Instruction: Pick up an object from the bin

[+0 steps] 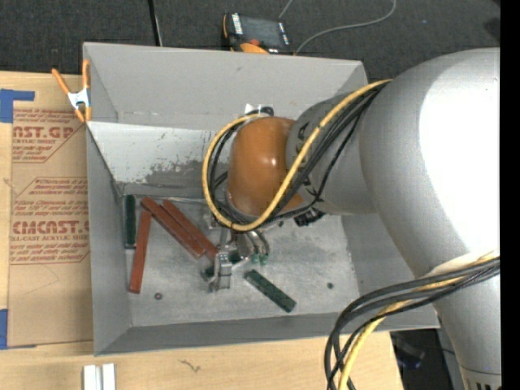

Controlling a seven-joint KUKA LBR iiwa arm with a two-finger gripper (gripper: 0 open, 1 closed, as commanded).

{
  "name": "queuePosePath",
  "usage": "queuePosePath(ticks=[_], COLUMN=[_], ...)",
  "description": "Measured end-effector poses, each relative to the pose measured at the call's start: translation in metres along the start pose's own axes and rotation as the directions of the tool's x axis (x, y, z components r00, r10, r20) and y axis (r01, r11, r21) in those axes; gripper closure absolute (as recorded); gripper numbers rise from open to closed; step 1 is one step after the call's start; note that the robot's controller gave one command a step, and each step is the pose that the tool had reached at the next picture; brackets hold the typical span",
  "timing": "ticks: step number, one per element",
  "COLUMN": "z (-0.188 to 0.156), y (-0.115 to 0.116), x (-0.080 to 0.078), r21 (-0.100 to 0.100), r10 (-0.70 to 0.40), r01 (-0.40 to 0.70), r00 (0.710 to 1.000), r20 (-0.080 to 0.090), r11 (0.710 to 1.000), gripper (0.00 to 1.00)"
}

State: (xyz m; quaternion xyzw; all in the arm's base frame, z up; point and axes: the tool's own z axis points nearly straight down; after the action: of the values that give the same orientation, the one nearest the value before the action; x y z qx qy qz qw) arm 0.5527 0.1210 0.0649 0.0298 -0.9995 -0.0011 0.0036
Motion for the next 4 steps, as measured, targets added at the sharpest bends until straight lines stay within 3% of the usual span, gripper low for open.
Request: queuePosePath(ticks=[1,2,3,4], z=[-0.004,-0.005,-0.004,-0.123], y=[-0.004,-0.027,-0.042,-0.026], x=[-0.002,0.015,0.054,0.028], r21=[0.002,0.002,0.004,0.009], r10=[0.005,0.000,-0.405,-0.466], r01=[-0.005,0.000,0.405,0.466], r00=[1.000,1.000,0.914,0.885], r20=[0.004,0.007,0.004,0.016], r11=[1.000,1.000,0.914,0.885], gripper=[1.00,1.00,1.00,1.00])
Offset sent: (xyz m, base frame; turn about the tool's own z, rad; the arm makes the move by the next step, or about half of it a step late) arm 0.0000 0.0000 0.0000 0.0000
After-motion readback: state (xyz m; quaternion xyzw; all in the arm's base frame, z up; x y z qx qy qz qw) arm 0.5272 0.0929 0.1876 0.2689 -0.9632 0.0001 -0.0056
